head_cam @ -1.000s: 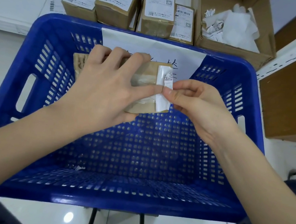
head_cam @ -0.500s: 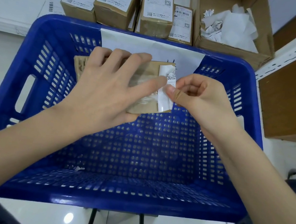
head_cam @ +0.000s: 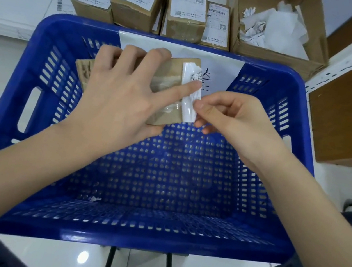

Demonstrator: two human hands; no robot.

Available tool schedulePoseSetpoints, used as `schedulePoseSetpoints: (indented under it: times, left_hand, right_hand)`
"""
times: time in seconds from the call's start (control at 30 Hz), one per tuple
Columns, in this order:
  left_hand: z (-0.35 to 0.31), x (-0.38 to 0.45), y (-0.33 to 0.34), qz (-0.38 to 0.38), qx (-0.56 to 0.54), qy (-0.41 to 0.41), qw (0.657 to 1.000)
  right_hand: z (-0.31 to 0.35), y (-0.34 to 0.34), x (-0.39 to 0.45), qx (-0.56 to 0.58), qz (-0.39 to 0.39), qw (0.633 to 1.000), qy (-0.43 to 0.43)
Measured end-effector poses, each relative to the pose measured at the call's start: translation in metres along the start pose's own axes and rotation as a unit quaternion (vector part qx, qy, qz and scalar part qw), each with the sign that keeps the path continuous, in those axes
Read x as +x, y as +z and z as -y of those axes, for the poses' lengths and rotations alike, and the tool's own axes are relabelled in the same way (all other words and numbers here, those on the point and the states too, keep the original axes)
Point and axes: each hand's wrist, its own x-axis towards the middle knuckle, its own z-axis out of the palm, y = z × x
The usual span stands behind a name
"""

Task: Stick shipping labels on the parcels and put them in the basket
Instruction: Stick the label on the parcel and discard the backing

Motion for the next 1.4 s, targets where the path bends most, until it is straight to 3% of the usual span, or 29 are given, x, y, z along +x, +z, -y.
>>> schedulePoseSetpoints:
  times: [0.3, 0.53, 0.73, 1.1, 1.4]
  left_hand:
    - [-0.008, -0.002, 0.006, 0.024, -0.01, 0.006, 1.0]
    - [-0.009, -0.001, 0.006, 0.014, -0.01, 0.016, 1.0]
    - [-0.012, 0.0, 0.004, -0.001, -0.015, 0.012, 1.0]
    - [-0.015, -0.002, 0.004, 0.002, 0.012, 0.083, 0.996]
    - [-0.013, -0.001, 0.005, 0.014, -0.007, 0.031, 0.999]
  right_hand:
    - [-0.012, 0.008, 0.003, -0.23, -0.07, 0.967, -0.08]
    - [-0.003, -0.008, 0.004, -0.146, 0.003, 0.989, -0.008]
    - [0.002, -0.009, 0.006, -0.117, -0.042, 0.991, -0.058]
    - [-0.004, -0.009, 0.006, -0.152, -0.084, 0.98, -0.093]
    - [-0.003, -0.005, 0.005, -0.11, -0.056, 0.992, -0.012]
